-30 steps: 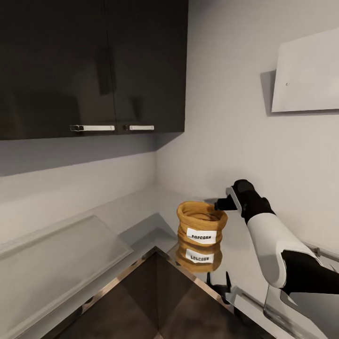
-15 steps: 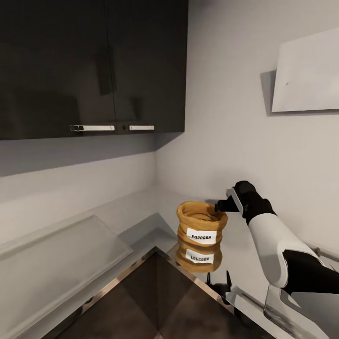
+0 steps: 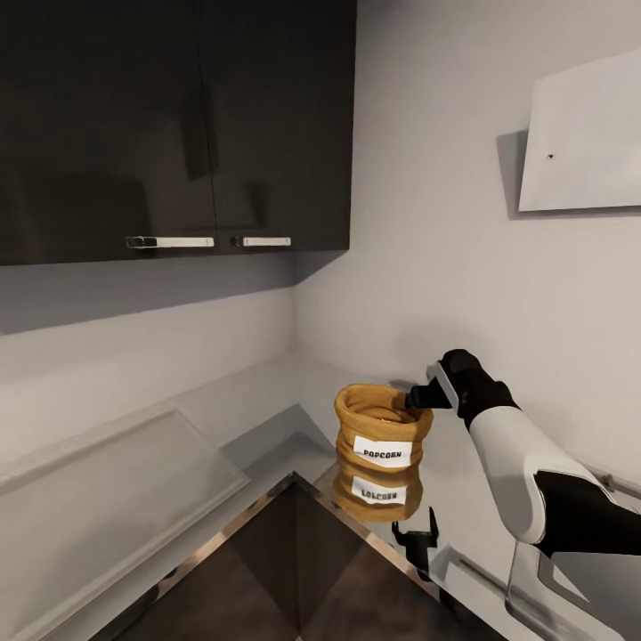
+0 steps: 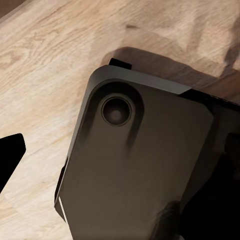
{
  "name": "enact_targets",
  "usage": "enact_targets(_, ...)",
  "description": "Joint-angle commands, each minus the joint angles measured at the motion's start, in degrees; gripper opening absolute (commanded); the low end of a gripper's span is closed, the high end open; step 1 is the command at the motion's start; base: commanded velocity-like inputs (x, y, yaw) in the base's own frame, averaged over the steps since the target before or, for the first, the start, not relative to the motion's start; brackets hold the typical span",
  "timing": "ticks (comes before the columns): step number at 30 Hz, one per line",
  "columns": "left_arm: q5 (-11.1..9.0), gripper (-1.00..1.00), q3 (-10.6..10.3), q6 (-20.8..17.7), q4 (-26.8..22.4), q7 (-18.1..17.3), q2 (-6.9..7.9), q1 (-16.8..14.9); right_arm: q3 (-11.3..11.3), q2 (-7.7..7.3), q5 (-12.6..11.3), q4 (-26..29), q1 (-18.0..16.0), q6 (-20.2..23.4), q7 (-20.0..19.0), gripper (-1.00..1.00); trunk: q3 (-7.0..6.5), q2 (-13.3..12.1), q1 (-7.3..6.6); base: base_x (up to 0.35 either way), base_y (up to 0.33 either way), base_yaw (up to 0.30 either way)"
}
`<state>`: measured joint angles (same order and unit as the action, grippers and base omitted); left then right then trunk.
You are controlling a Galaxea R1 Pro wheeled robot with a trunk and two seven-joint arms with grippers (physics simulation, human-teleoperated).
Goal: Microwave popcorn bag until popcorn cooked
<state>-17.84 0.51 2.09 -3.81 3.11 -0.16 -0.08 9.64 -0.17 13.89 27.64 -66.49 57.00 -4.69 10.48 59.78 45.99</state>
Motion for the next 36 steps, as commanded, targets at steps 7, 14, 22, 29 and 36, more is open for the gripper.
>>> enact_targets(7,-0.18,1.0,-0.06,0.11,0.01,0.15,-0.02,-0.01,0.51,0.0,0.61,-0.58,-0.04,-0.01,-0.27,1.0,0.08,0.05,0.01,0.118,0.0,0.0)
enact_targets(14,-0.18,1.0,-0.05,0.11,-0.01,0.15,-0.02,-0.01,0.64,-0.79,0.69,-3.45,-0.04,-1.91,-0.06,1.0,0.08,0.05,0.01,0.1,0.0,0.0)
enact_targets(22,-0.18,1.0,0.02,0.11,-0.01,0.15,-0.02,-0.01,0.64,-3.33,0.7,-8.57,-0.04,-7.25,-0.4,1.0,0.08,0.05,0.01,0.002,0.0,0.0)
enact_targets(29,-0.18,1.0,0.02,0.11,0.0,0.15,-0.02,-0.01,0.64,-3.17,0.58,-8.78,-0.04,-7.34,-0.57,1.0,0.08,0.05,0.01,0.0,0.0,0.0)
enact_targets(36,-0.18,1.0,0.02,0.11,-0.01,0.15,-0.02,-0.01,0.64,-3.09,0.64,-11.68,-0.04,-7.43,-0.58,1.0,0.08,0.05,0.01,0.0,0.0,0.0)
